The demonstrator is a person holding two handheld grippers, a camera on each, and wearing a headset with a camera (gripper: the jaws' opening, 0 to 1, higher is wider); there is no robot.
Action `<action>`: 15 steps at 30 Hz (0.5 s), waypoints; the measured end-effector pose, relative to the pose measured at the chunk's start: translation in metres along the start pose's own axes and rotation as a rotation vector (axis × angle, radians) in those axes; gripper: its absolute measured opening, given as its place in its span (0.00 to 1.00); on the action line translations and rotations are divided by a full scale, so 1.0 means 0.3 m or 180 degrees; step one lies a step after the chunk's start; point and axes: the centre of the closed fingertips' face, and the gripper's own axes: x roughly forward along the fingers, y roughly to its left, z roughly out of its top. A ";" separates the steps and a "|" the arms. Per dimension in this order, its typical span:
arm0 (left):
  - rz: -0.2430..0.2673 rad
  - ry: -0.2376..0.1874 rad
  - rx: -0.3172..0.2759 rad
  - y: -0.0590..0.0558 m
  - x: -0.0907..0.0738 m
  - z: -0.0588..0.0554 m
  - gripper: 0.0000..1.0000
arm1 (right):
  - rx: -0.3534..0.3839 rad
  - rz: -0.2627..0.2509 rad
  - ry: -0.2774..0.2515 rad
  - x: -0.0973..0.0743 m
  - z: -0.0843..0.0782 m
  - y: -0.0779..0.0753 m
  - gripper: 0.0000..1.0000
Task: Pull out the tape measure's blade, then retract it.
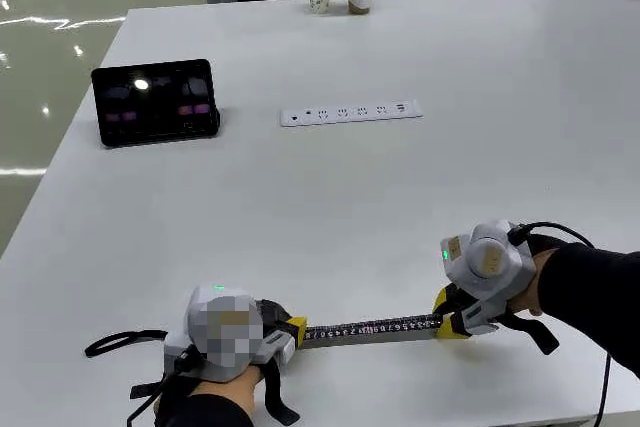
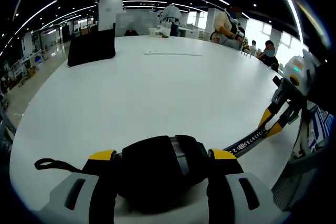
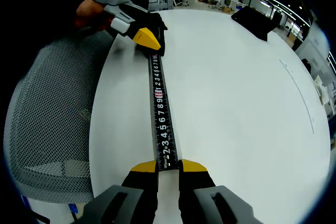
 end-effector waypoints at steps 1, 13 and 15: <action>0.0000 -0.0001 0.0001 -0.001 0.000 0.000 0.65 | -0.0002 0.0003 -0.0002 0.001 0.002 0.001 0.11; -0.0013 0.0008 -0.0002 -0.002 0.003 -0.003 0.65 | 0.0048 0.0029 0.0027 0.005 0.014 0.006 0.11; -0.0014 0.0010 -0.0003 -0.002 0.003 -0.004 0.65 | 0.0048 0.0024 0.0024 0.006 0.016 0.006 0.11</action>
